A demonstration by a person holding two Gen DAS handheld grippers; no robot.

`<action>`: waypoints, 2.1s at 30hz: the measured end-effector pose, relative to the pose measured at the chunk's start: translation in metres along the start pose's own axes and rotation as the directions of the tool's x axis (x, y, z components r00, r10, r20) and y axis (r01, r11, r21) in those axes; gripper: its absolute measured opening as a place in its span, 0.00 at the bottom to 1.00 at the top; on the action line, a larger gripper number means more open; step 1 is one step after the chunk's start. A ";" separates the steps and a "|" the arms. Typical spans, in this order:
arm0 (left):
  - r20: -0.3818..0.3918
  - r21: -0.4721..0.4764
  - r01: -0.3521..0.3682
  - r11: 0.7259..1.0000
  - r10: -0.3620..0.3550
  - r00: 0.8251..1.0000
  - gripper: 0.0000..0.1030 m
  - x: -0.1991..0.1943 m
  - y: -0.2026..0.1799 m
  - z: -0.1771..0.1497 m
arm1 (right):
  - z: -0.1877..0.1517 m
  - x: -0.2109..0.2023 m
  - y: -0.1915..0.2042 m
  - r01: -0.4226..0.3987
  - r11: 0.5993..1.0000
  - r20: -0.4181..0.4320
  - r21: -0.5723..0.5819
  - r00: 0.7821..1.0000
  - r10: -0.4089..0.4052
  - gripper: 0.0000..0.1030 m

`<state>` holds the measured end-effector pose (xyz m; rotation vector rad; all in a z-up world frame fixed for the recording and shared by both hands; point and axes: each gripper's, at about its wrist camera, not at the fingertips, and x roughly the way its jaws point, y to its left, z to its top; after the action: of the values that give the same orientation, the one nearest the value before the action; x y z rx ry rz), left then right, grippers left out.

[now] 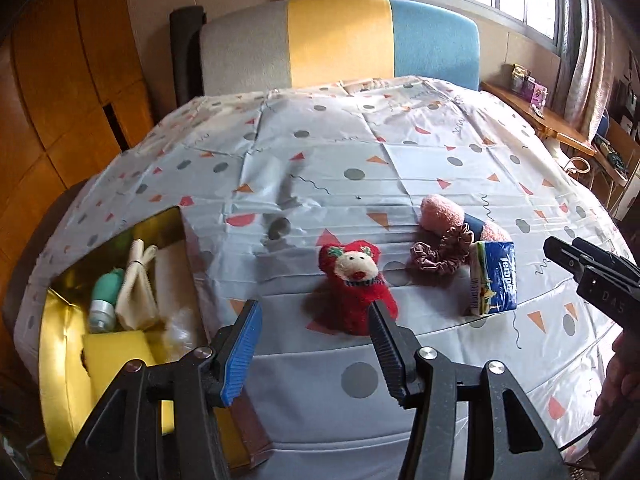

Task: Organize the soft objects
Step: 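Move both grippers back from the gold tray toward the remaining items, then grasp the red knitted sock doll with the left gripper, then grasp the blue Tempo tissue pack with the right gripper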

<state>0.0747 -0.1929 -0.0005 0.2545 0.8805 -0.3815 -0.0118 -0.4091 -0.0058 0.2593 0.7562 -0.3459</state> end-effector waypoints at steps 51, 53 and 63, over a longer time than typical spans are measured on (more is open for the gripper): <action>-0.070 0.103 0.097 0.990 -0.090 0.993 0.33 0.049 -0.037 -0.068 | -0.026 0.075 0.031 -0.067 0.995 -0.142 -0.070 0.988 0.056 0.85; -0.067 0.093 0.103 0.990 -0.097 0.993 0.33 0.049 -0.036 -0.069 | -0.026 0.077 0.031 -0.057 0.996 -0.137 -0.069 0.989 0.048 0.85; -0.042 0.090 0.087 0.992 -0.084 0.996 0.33 0.047 -0.038 -0.072 | -0.027 0.081 0.032 -0.057 0.995 -0.142 -0.076 0.989 0.046 0.85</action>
<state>0.0350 -0.2112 -0.0845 0.3108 0.9148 -0.4990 0.0391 -0.3875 -0.0784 0.2285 0.8978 -0.2497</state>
